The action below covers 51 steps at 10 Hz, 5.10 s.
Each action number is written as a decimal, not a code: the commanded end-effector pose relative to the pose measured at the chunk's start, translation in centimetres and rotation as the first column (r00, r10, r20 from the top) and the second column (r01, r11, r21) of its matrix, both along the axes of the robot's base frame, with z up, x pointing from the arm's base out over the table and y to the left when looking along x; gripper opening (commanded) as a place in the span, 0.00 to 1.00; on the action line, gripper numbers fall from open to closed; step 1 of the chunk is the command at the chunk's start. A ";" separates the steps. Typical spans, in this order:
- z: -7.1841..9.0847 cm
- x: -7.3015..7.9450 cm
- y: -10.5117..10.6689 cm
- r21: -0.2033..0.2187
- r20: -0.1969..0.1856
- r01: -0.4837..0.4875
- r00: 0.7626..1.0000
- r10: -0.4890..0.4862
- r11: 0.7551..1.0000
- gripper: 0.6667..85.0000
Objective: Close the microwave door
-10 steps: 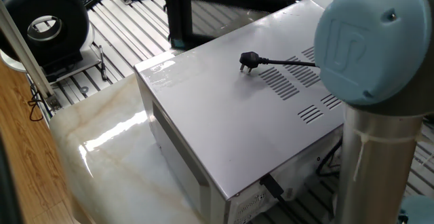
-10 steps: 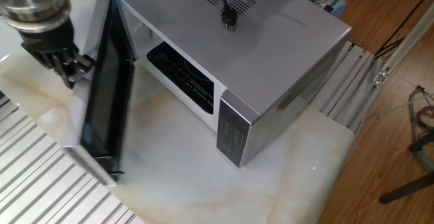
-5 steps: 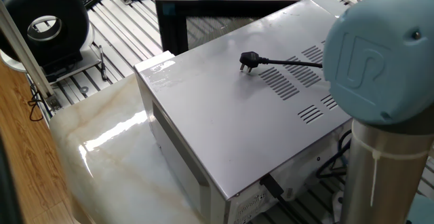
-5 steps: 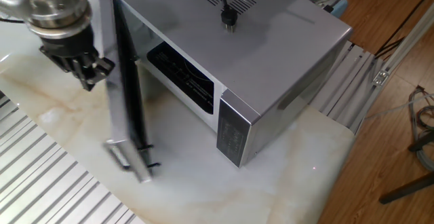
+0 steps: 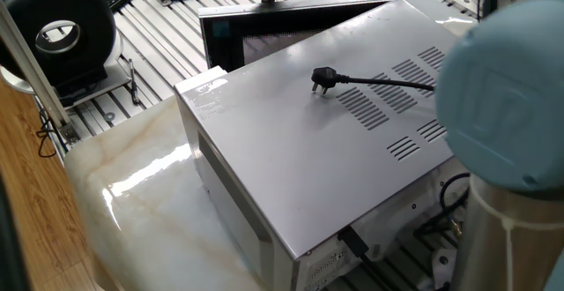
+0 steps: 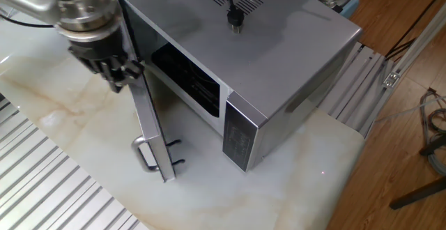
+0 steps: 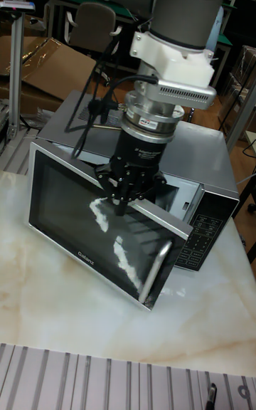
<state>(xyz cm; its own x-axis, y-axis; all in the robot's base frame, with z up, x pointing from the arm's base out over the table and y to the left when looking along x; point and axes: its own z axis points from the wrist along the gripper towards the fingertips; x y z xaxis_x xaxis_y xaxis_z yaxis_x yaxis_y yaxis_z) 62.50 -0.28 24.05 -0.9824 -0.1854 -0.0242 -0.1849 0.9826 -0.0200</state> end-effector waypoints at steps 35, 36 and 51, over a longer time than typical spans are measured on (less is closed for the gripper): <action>0.2 -8.7 5.5 0.082 -0.086 0.416 0.908 -0.409 0.906 0.00; 0.2 -8.7 5.5 0.087 -0.083 0.413 0.910 -0.406 0.907 0.00; 0.2 -9.0 4.9 0.093 -0.066 0.391 0.920 -0.387 0.916 0.00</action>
<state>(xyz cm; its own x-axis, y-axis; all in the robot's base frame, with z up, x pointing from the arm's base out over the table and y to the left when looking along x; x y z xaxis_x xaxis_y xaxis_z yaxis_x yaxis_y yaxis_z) 53.50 4.68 24.08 -0.9756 0.2186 0.0224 0.2197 0.9730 0.0714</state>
